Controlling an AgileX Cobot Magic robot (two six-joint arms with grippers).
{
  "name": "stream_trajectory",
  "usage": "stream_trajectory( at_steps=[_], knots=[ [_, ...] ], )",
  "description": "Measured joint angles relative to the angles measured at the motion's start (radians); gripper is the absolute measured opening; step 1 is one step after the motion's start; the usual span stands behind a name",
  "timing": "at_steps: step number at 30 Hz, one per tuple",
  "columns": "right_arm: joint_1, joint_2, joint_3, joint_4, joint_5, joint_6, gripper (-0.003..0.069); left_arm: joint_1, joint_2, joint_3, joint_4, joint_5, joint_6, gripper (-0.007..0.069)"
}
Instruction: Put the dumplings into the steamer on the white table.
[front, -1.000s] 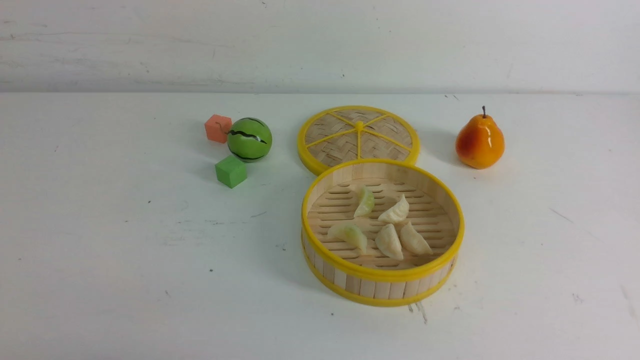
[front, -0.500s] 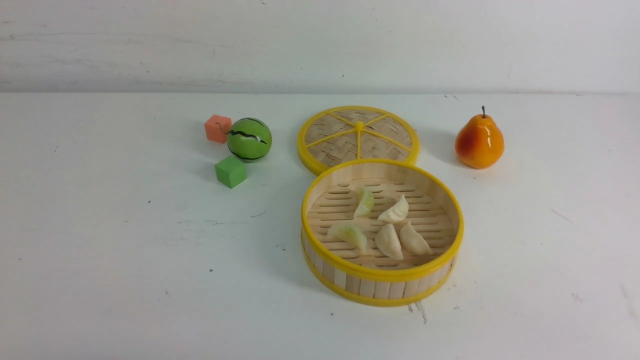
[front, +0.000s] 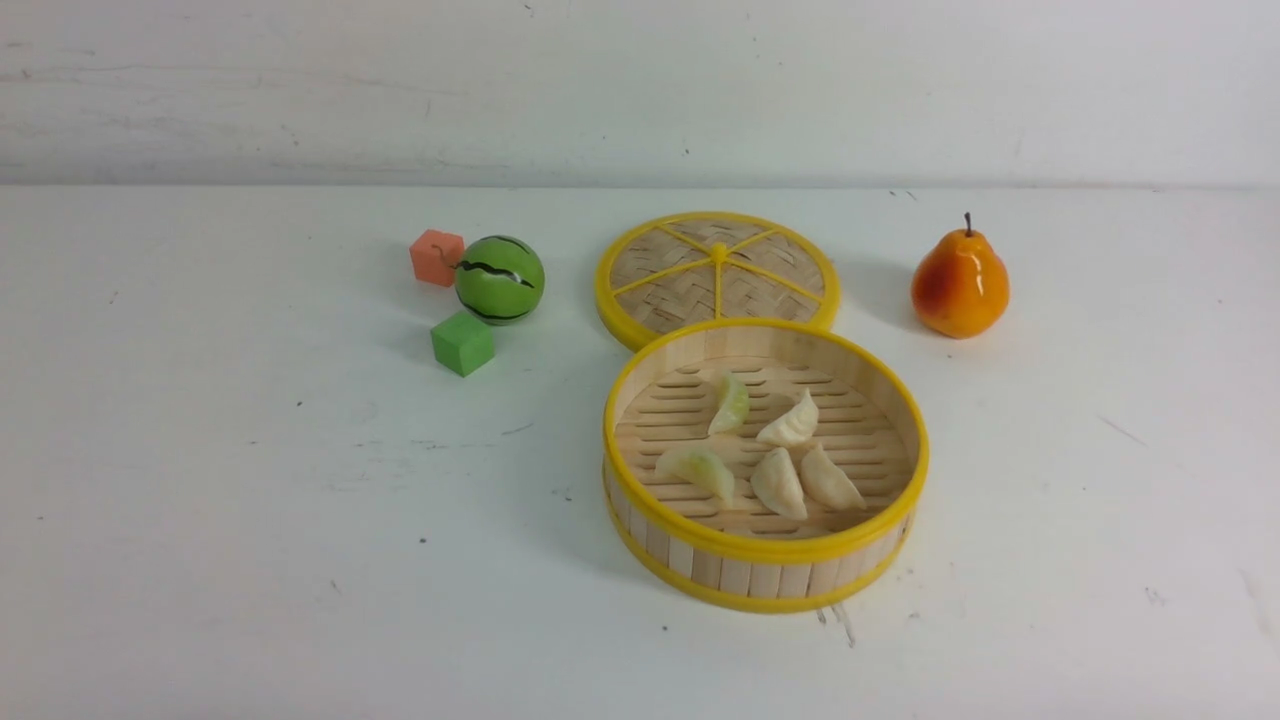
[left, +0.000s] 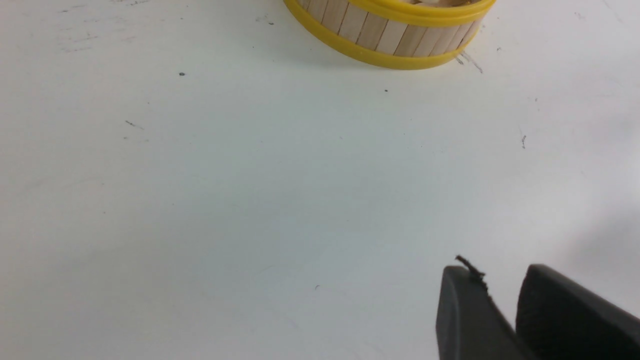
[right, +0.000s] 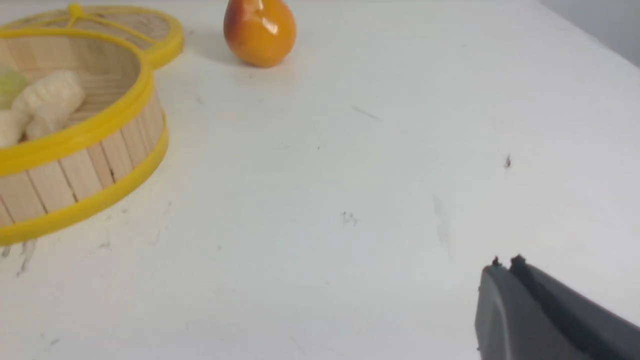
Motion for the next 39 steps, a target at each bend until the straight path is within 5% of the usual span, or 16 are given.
stream_trajectory(
  at_steps=[36, 39],
  knots=[
    [0.03, 0.0, -0.008, -0.006, 0.062, 0.026, 0.002, 0.0, 0.0, 0.0, 0.02, -0.001, 0.0, 0.0165],
    [0.03, 0.0, -0.008, -0.006, 0.062, 0.026, 0.0021, 0.0, 0.0, 0.001, 0.059, -0.089, 0.0, 0.0153]
  ],
)
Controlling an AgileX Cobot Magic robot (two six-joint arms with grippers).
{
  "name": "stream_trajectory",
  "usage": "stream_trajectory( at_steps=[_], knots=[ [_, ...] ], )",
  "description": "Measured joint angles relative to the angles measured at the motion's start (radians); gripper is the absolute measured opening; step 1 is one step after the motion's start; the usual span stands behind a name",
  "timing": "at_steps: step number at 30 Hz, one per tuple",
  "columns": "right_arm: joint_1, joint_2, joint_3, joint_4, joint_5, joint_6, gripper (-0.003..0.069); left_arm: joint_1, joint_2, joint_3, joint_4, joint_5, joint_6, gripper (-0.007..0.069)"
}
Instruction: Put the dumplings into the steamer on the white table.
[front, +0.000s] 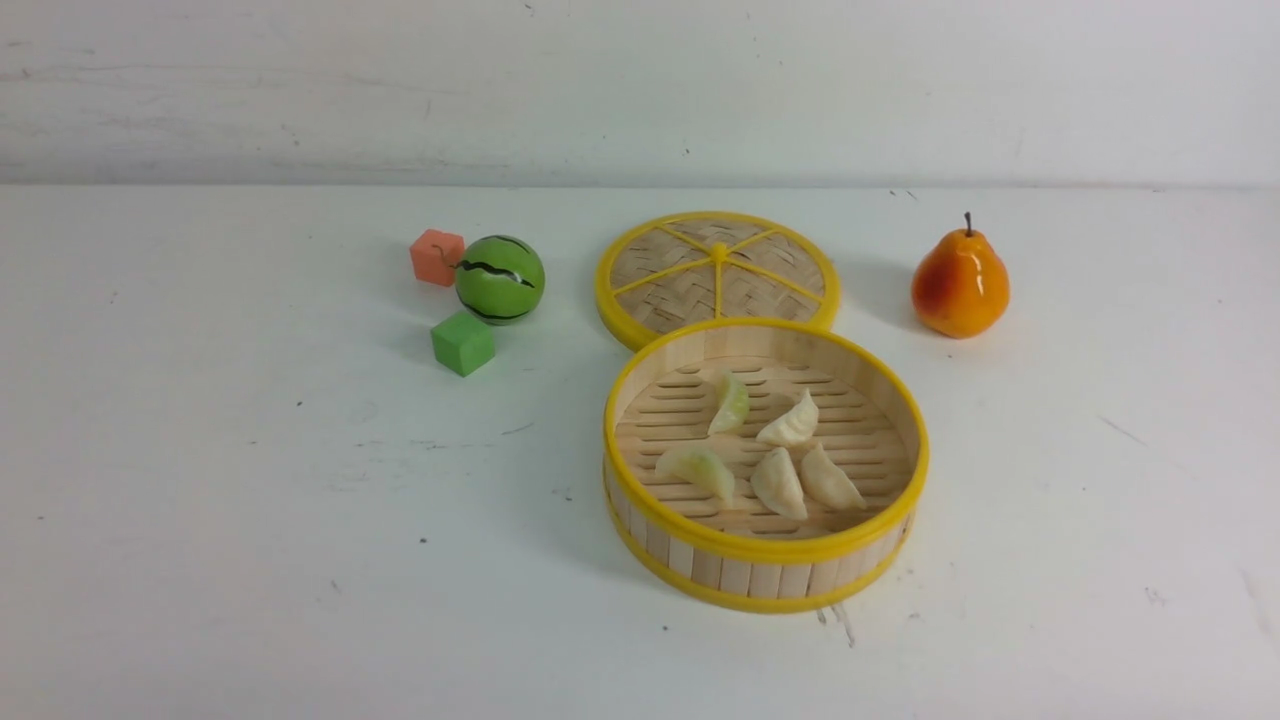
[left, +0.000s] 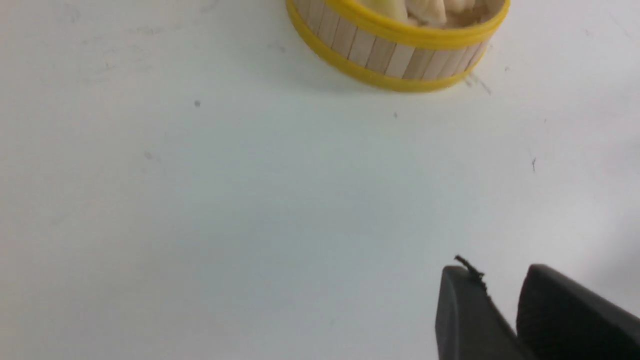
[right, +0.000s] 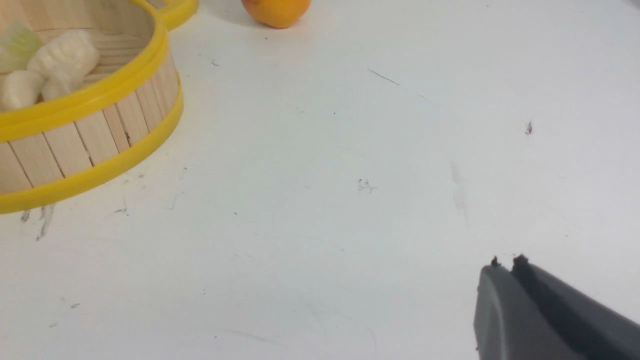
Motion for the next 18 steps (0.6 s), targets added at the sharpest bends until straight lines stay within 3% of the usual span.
stream_trajectory(
  at_steps=[3, 6, 12, 18],
  knots=[
    [0.0, 0.0, 0.0, 0.0, 0.0, 0.0, 0.0022, 0.013, 0.0, 0.015, 0.072, -0.133, 0.0, 0.0083],
    [0.0, 0.0, 0.0, 0.0, 0.0, 0.0, 0.0025, 0.104, -0.003, 0.068, 0.102, -0.29, 0.001, -0.0014],
    [0.0, 0.0, 0.0, 0.0, 0.0, 0.0, 0.0034, 0.368, -0.108, 0.245, 0.023, -0.568, 0.001, -0.0014],
    [0.0, 0.0, 0.0, 0.0, 0.0, 0.0, 0.0041, 0.578, -0.253, 0.436, -0.007, -0.687, -0.002, -0.0014]
  ],
)
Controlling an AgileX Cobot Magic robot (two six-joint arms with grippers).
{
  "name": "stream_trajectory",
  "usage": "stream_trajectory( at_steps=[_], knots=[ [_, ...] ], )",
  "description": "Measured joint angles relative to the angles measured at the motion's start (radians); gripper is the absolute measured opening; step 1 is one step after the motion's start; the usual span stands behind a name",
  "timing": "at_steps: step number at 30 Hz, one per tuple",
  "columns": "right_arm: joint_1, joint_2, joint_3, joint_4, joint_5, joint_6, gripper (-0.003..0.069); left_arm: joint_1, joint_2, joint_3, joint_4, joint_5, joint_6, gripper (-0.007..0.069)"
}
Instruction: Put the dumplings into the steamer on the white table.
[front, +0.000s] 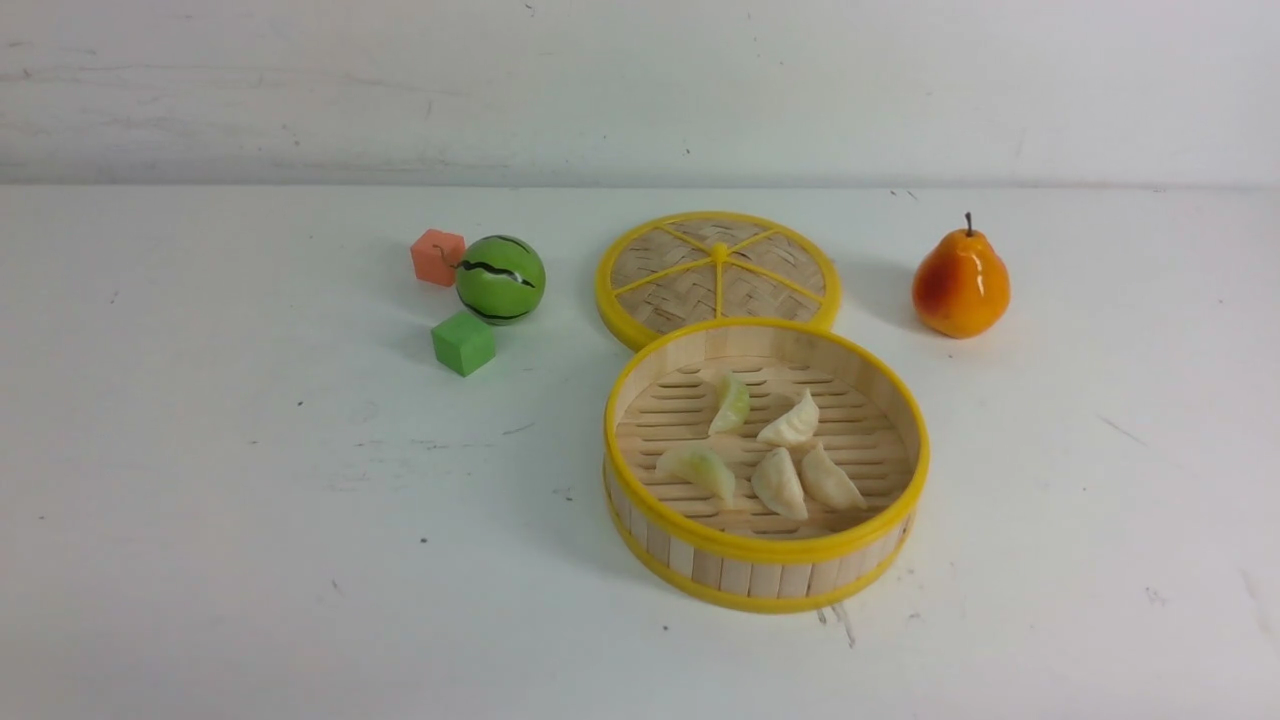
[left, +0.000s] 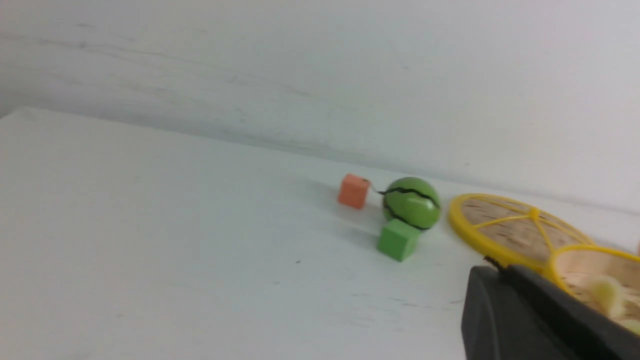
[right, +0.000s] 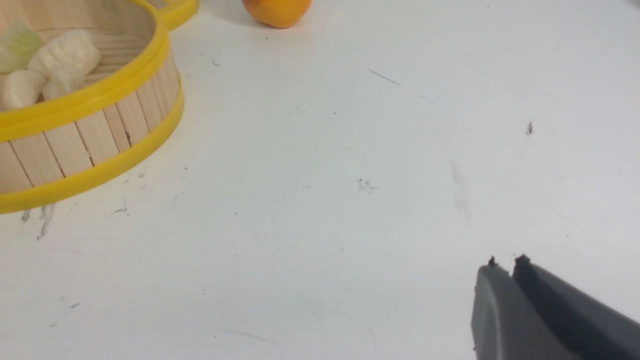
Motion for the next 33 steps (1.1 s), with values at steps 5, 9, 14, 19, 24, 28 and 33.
stream_trajectory(
  at_steps=[5, 9, 14, 19, 24, 28, 33],
  knots=[
    [0.0, 0.0, 0.0, 0.0, 0.0, 0.0, 0.0042, 0.061, -0.096, 0.059, -0.002, 0.083, -0.018, -0.0014],
    [0.0, 0.0, 0.0, 0.0, 0.0, 0.0, 0.0044, 0.064, -0.109, 0.063, -0.003, 0.249, -0.018, -0.0014],
    [0.0, 0.0, 0.0, 0.0, 0.0, 0.0, 0.005, 0.064, -0.109, 0.064, -0.002, 0.372, -0.007, -0.0014],
    [0.0, 0.0, 0.0, 0.0, 0.0, 0.0, 0.0057, 0.064, -0.109, 0.065, -0.002, 0.383, 0.046, -0.0014],
    [0.0, 0.0, 0.0, 0.0, 0.0, 0.0, 0.0064, 0.064, -0.109, 0.065, -0.003, 0.382, 0.052, -0.0014],
    [0.0, 0.0, 0.0, 0.0, 0.0, 0.0, 0.0071, 0.064, -0.109, 0.065, -0.003, 0.382, 0.052, -0.0014],
    [0.0, 0.0, 0.0, 0.0, 0.0, 0.0, 0.0078, 0.064, -0.109, 0.065, -0.003, 0.382, 0.052, -0.0014]
  ],
)
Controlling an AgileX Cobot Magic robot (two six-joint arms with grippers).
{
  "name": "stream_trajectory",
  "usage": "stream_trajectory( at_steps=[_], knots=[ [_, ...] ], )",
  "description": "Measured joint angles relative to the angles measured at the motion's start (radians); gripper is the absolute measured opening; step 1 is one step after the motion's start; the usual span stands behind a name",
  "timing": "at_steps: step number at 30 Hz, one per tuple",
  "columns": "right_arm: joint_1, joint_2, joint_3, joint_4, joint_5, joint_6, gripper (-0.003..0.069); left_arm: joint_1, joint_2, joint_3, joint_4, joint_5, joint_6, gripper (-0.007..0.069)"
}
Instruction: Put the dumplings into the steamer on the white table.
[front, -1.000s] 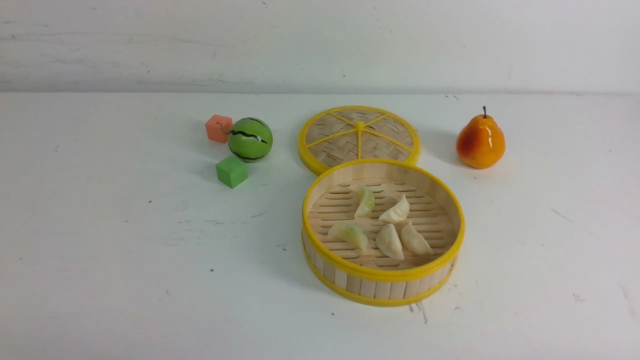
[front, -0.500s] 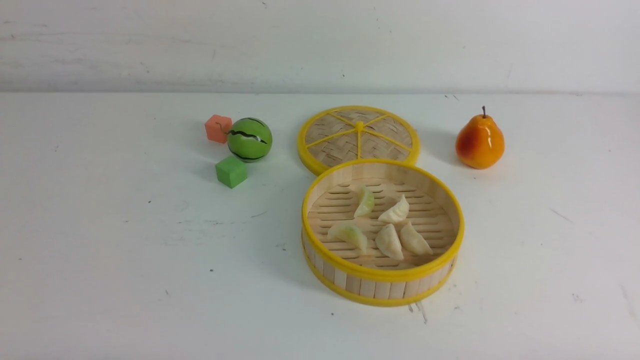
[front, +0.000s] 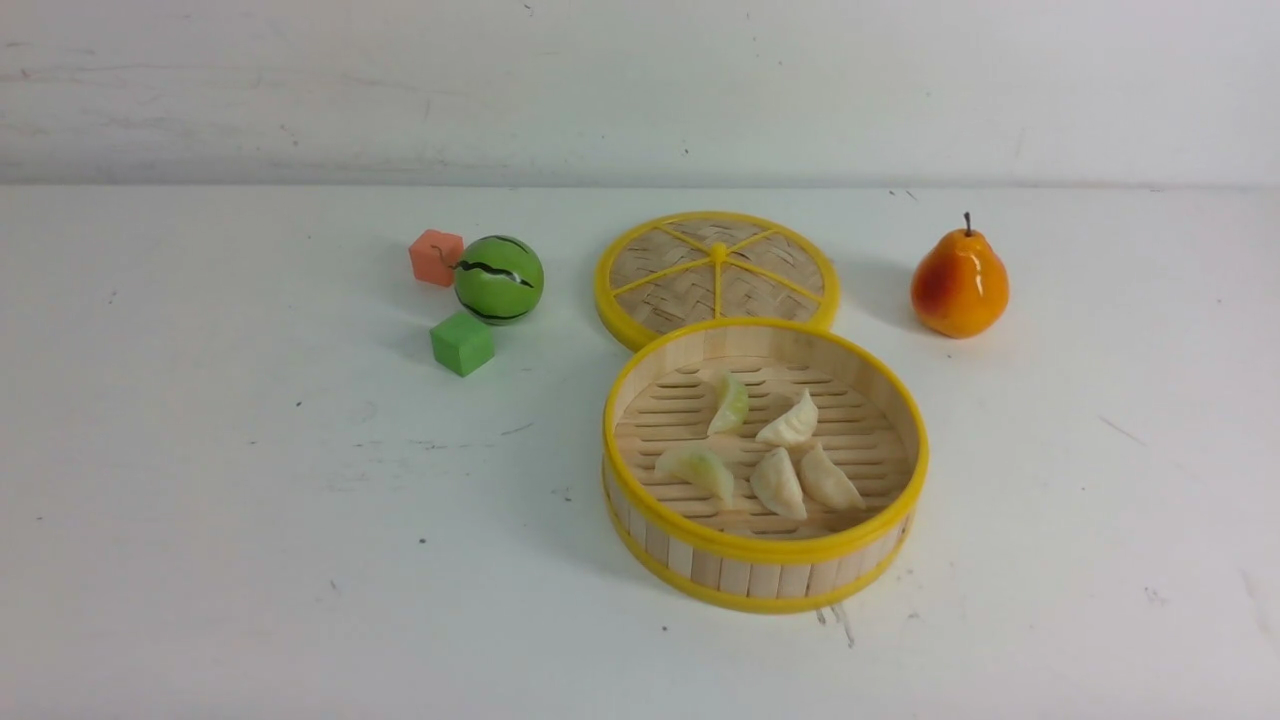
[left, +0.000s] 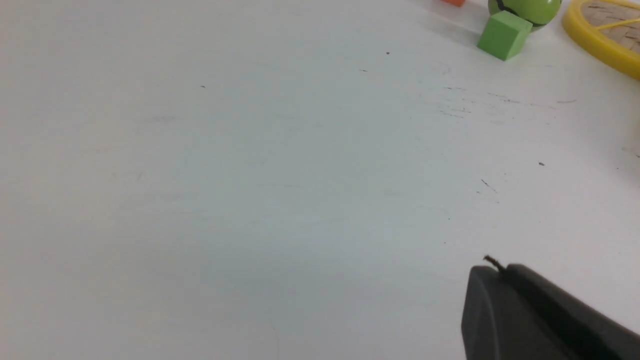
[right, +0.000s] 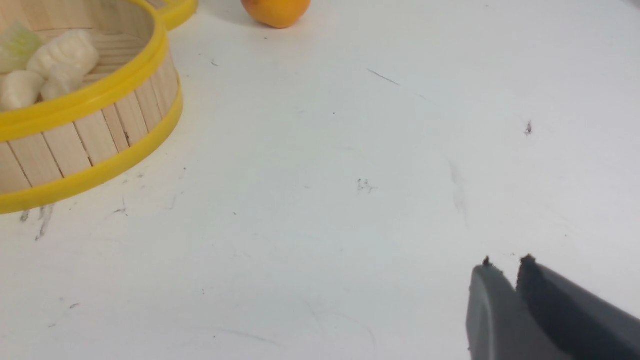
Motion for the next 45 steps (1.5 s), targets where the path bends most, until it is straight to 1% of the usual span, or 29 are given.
stream_trajectory(
  at_steps=[37, 45],
  knots=[
    [0.0, 0.0, 0.0, 0.0, 0.0, 0.0, 0.0124, 0.0, 0.0, 0.0, 0.0, 0.0, 0.0, 0.0003],
    [0.0, 0.0, 0.0, 0.0, 0.0, 0.0, 0.0125, 0.0, 0.0, 0.0, 0.0, 0.0, 0.0, 0.0006]
  ],
)
